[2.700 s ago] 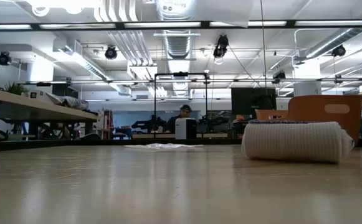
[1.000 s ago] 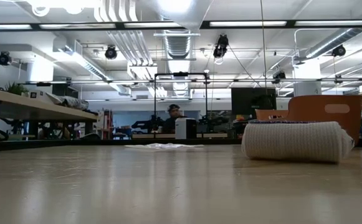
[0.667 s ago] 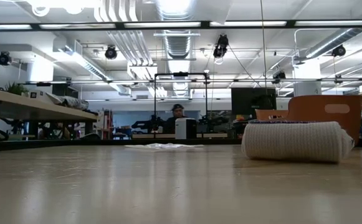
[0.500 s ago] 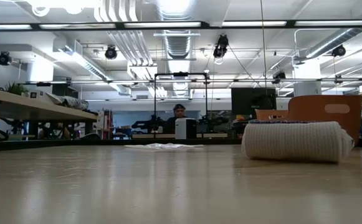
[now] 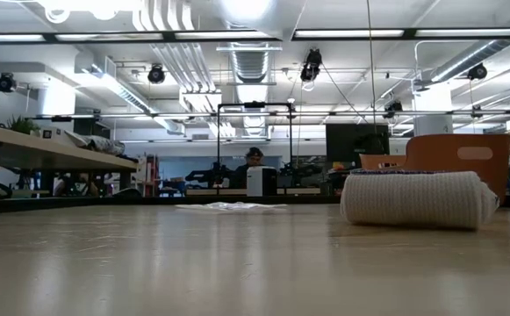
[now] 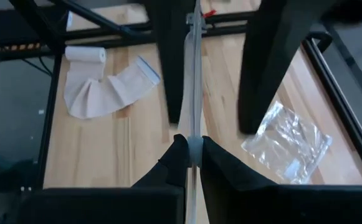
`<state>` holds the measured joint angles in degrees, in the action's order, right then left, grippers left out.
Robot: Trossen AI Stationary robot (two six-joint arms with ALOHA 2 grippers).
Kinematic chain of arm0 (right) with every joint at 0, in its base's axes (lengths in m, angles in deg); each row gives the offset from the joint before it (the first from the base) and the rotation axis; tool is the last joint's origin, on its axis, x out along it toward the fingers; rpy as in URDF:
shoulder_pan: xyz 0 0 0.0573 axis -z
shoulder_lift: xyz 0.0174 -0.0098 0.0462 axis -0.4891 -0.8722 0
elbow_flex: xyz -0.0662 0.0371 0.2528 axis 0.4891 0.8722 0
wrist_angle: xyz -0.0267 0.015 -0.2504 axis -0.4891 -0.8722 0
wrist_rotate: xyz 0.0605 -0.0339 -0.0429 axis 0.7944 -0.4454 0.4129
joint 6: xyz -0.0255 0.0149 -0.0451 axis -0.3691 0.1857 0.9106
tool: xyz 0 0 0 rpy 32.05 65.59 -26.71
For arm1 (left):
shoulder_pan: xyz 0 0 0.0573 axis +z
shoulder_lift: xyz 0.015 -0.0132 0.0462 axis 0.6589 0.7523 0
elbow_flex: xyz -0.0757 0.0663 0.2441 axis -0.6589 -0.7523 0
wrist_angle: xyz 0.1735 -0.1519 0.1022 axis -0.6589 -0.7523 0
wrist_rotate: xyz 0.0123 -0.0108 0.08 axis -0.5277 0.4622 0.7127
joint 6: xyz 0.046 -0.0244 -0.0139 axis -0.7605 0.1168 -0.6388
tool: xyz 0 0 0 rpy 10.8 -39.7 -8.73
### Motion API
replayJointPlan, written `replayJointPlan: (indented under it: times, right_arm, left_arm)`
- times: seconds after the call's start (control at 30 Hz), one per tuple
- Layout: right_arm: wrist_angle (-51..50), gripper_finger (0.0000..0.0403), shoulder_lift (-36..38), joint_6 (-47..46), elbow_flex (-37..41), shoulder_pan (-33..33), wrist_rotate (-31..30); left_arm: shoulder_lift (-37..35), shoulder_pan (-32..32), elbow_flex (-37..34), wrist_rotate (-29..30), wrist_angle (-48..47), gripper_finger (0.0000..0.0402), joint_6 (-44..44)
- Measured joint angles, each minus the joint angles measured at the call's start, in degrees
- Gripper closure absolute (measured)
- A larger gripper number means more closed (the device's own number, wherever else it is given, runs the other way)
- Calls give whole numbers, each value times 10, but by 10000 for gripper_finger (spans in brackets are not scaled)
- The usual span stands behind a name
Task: Roll bandage
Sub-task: Open the transparent zip bag
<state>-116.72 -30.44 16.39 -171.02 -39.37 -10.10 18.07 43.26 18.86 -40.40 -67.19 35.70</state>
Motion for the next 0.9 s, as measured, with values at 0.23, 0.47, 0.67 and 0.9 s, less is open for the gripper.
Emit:
replayJointPlan:
  times: [0.23, 0.47, 0.67, 0.9]
  right_arm:
    - [1, 384, 0, -2, 0, 0, 0]
    - [2, 384, 0, -2, 0, 0, 0]
    - [-6, 384, 0, -8, 0, 0, 0]
    - [-43, 380, 14, -27, -1, -1, 3]
  left_arm:
    - [9, -1, 0, -30, -5, 319, 2]
    - [6, -1, 0, -26, -10, 397, -8]
    - [-3, -2, 0, 9, -26, 400, -24]
    - [-31, -2, 0, 36, -46, 401, -38]
